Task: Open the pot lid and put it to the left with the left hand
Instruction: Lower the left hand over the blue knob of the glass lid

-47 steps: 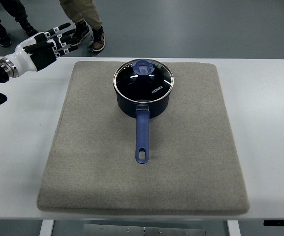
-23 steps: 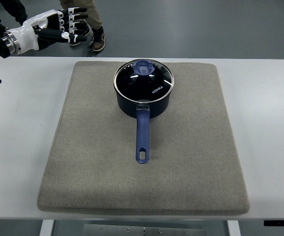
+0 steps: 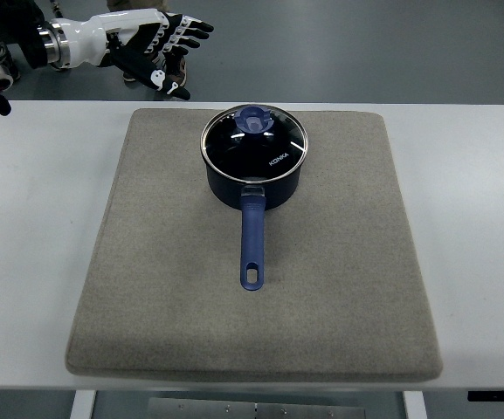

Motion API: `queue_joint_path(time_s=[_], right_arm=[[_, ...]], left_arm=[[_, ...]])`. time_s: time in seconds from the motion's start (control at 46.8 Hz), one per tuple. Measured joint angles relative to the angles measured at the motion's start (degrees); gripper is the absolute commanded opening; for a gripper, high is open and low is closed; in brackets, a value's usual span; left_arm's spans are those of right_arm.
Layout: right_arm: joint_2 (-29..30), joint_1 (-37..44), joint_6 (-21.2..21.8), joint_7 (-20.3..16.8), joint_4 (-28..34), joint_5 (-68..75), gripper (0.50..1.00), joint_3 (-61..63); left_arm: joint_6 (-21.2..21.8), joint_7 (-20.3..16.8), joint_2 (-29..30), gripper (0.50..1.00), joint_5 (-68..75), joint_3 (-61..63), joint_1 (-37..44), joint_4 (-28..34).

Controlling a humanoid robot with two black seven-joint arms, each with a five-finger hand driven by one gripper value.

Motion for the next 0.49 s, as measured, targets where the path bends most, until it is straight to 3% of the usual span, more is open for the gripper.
queue_joint_path(time_s=[0.192,0.491], right_arm=[[0.00,-0.02,0.00,-0.02,-0.02,0.00,0.917,-0.02],[0.00,-0.02,0.00,-0.02,-0.01,0.00,0.917,0.00]], left_arm=[[0.00,0.00,-0.88,0.984,9.92,-0.06,-1.04,-5.06],[0.03,0.26,-5.63,0.984,19.24,0.31,-2.92,-6.05]])
